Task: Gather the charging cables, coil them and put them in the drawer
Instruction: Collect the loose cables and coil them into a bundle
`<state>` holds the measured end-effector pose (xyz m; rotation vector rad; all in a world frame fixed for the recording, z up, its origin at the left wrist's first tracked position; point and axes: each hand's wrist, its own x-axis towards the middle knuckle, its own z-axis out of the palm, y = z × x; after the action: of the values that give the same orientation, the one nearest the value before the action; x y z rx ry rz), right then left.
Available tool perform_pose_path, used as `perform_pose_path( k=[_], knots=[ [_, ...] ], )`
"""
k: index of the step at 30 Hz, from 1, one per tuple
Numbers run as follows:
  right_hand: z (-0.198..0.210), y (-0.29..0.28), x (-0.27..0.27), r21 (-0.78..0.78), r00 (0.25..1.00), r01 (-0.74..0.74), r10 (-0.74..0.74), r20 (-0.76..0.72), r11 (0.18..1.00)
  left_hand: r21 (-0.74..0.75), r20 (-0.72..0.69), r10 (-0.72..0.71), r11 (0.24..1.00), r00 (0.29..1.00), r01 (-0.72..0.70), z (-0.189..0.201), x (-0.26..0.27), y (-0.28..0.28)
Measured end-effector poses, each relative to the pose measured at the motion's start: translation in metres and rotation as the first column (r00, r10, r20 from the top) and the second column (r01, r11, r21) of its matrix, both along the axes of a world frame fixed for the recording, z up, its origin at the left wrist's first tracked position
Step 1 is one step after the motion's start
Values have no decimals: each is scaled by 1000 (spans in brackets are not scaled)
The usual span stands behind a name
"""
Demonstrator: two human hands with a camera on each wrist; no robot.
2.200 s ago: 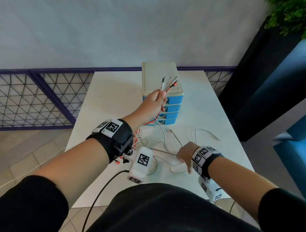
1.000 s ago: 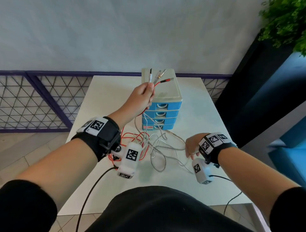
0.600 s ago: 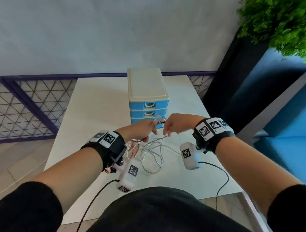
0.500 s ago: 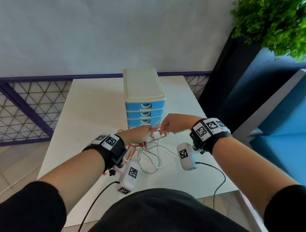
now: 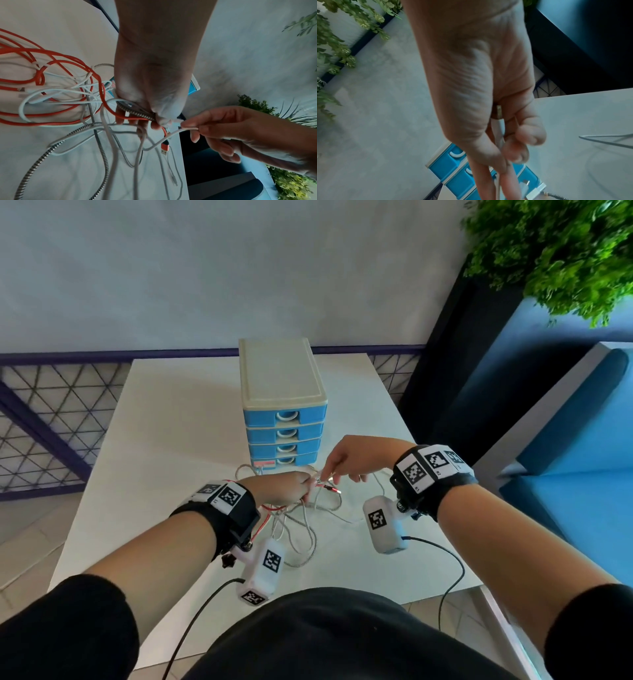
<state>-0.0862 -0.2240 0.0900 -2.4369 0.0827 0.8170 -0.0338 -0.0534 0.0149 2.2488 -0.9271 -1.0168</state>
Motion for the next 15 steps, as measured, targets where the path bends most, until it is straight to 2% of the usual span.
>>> perform_pose_path(
  k=[4,6,9,12,15],
  knots=[
    [-11,9,-1,-59,954,-95,74,-291,994,27,54,5,1000,999,-7,4,8,1],
    [-30,11,-6,-158,926,-116,49,-375,981,12,82,93,996,992,-94,7,16,3],
    [-60,3,-18,-272,944,25,-113,-311,962,13,87,176,984,980,-178,9,30,14],
    [-79,-11,-22,-213,930,233,-281,-238,949,11,39,160,987,986,-160,17,35,29],
    [-82,-24,-15,-124,862,488,-499,-86,864,58,33,100,993,994,-101,16,37,43]
  ],
)
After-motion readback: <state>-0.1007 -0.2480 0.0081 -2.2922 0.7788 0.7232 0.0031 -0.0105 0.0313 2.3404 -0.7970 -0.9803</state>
